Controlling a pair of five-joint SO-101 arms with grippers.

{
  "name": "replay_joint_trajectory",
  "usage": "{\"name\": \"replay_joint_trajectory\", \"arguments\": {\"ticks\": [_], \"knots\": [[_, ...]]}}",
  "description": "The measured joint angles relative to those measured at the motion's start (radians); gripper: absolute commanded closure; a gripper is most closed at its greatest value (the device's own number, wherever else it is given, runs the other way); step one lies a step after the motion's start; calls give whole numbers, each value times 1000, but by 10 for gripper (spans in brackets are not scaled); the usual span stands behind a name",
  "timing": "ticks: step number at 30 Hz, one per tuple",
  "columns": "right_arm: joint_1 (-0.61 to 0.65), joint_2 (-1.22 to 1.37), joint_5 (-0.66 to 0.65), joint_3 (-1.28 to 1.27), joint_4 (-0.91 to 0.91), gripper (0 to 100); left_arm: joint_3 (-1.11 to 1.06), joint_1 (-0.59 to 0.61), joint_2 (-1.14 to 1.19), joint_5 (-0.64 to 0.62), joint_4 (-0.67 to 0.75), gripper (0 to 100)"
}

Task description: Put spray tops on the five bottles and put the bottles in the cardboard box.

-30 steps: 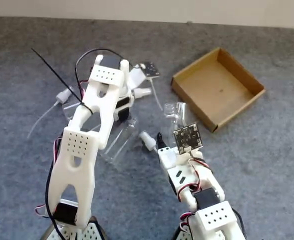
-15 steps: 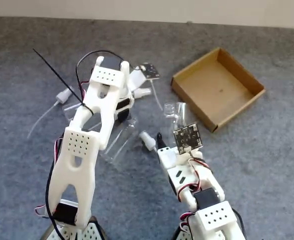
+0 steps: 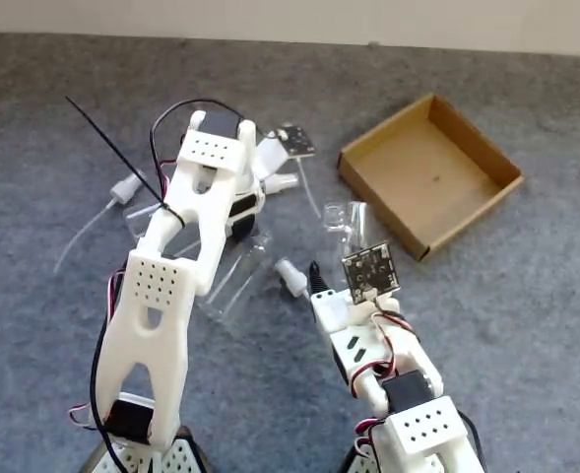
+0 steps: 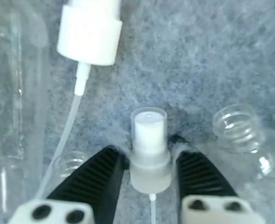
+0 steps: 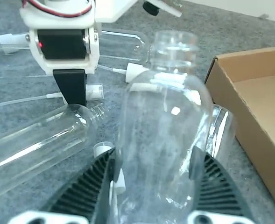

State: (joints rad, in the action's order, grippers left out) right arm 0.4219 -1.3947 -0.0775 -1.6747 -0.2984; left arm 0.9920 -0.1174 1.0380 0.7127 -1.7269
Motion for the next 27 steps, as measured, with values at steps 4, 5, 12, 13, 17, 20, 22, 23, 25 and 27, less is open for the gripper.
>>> {"name": "replay_joint_trajectory", "arguments": {"ticks": [4,5,12,13,17,20,22,23,25,27], "knots": [[0,0,0,0,0,825,12,0,-6,0,-8,944],[0,0,0,0,0,825,12,0,-17,0,-6,944],[0,0,0,0,0,825,12,3,-118,0,-2,944],[0,0,0,0,0,825,12,3,-135,0,-2,944],[3,0,0,0,0,825,12,-2,-201,-77,-2,944],[5,0,0,0,0,825,12,-29,-250,-143,-2,944],[5,0,0,0,0,825,12,-52,-285,-195,-3,944],[5,0,0,0,0,825,12,-63,-305,-224,-3,944],[5,0,0,0,0,825,12,-75,-348,-287,-5,944],[5,0,0,0,0,825,12,-78,-394,-348,-6,944]]}}
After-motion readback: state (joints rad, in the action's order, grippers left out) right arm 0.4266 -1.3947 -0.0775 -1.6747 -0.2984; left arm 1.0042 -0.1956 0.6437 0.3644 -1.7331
